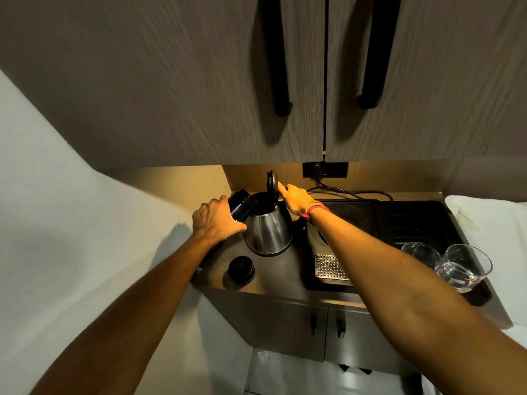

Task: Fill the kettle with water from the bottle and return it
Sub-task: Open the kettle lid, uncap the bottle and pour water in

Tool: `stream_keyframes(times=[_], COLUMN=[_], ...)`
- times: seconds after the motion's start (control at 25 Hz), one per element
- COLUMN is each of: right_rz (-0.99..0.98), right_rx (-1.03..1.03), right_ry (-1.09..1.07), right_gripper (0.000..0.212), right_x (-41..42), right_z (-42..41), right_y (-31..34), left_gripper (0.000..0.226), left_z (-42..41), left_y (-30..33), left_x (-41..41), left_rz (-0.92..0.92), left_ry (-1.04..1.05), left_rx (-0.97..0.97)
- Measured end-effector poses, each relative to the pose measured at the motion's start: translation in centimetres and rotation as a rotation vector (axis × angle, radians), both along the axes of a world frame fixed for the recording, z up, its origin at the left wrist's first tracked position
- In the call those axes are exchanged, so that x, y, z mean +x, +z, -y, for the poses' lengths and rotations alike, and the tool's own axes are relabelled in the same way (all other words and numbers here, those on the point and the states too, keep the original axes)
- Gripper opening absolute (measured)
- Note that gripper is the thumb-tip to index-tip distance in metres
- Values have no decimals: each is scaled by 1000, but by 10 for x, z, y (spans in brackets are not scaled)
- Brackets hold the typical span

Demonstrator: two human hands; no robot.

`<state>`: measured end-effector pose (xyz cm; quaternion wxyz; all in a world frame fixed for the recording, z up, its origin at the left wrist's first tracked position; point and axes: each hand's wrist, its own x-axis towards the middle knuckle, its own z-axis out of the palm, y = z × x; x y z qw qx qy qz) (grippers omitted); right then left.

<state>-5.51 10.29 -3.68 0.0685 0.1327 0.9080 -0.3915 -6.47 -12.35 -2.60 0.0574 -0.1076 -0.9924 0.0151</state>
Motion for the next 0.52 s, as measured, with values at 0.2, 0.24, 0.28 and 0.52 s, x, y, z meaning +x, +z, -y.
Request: stream_keyframes(times=[0.2,0.24,0.28,0.52], right_rz=[28,18,11,1], right_rx=[-65,-61,-56,-39], right_ry=[75,73,70,68], right_gripper=[66,67,69,71], right_x=[3,4,4,4], right_z=[-1,-1,-1,-2], right_y=[1,1,2,1], left_gripper=[72,72,71,70], left_z=[-2,-2,-3,-6], left_y=[2,2,3,12], left_x=[-2,-2,-3,-4], left_rz=[-12,-18,-24,-63], left_ry=[-18,-27,-35,-41], left_rx=[-60,-78,-98,-208])
